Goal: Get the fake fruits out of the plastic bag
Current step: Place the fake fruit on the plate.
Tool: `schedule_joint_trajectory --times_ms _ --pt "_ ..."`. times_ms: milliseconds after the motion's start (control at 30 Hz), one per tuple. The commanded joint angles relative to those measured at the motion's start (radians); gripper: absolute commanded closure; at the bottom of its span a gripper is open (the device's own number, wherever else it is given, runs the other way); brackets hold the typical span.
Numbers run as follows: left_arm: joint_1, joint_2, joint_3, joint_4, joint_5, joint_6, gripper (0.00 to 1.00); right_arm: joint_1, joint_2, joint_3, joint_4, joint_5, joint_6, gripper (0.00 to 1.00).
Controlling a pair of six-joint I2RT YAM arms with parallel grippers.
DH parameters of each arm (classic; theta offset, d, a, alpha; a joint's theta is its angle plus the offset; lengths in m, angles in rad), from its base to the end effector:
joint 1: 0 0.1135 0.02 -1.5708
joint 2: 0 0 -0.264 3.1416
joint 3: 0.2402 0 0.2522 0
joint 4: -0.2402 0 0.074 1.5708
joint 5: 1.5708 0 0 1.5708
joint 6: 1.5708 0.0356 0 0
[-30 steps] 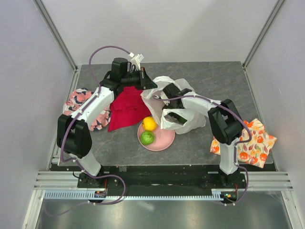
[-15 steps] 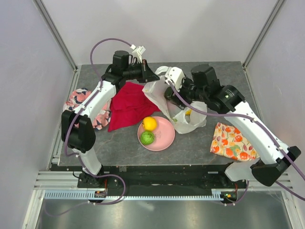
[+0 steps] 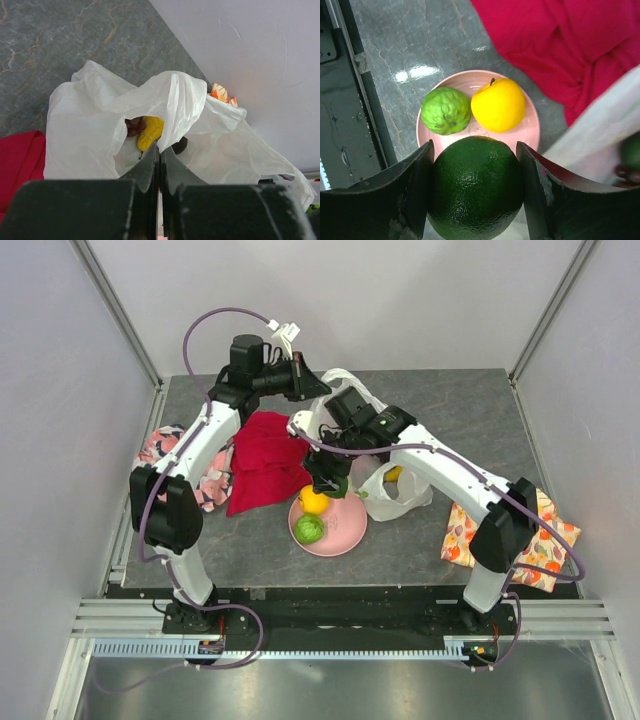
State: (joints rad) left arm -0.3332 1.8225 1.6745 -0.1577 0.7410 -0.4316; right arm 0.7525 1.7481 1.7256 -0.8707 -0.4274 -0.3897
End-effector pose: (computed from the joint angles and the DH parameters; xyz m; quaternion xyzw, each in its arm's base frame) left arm 0.4008 -0.1642 0.3622 0.1768 0.7614 -0.4766 0.4023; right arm 0.2670 0.2702 0.3449 -0.5575 0.7373 0.2553 0.2834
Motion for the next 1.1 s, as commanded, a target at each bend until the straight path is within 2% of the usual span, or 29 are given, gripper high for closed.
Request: schedule_joint_trajectory --times_ms 0,233,367,567,600,700,733,767,933,1067 --pt "0.005 -0.054 0.018 0.030 0.008 0.056 0.98 0.001 -0.005 -0.033 0.004 -0.042 0.061 0.52" --pt "0.006 -0.100 -0.013 0.032 0.006 0.060 0.98 -0.036 0.047 -0.199 0.062 0.070 0.143 0.53" --pt "0.006 -0.117 -0.021 0.027 0.003 0.074 0.98 -0.048 0.100 -0.192 0.071 0.087 0.134 0.52" --pt "0.006 -0.118 -0.029 0.026 0.009 0.074 0.98 -0.051 0.171 -0.198 0.088 0.107 0.100 0.41" --pt "0.008 -0.115 -0.029 0.027 0.011 0.071 0.98 -0.051 0.183 -0.201 0.090 0.122 0.092 0.32" --pt "0.006 -0.108 -0.021 0.030 0.015 0.065 0.98 -0.059 0.186 -0.172 0.056 0.145 0.071 0.16" --pt "0.006 -0.104 -0.019 0.032 0.018 0.063 0.98 -0.064 0.176 -0.161 0.050 0.142 0.065 0.06" --pt "0.008 -0.103 -0.018 0.033 0.021 0.059 0.98 -0.065 0.159 -0.146 0.038 0.131 0.048 0.03" --pt "0.008 -0.094 -0.013 0.037 0.028 0.056 0.98 -0.076 0.024 0.026 -0.163 0.016 -0.087 0.02" --pt "0.006 -0.086 -0.010 0.037 0.029 0.057 0.98 -0.090 -0.102 0.087 -0.212 -0.002 -0.077 0.04"
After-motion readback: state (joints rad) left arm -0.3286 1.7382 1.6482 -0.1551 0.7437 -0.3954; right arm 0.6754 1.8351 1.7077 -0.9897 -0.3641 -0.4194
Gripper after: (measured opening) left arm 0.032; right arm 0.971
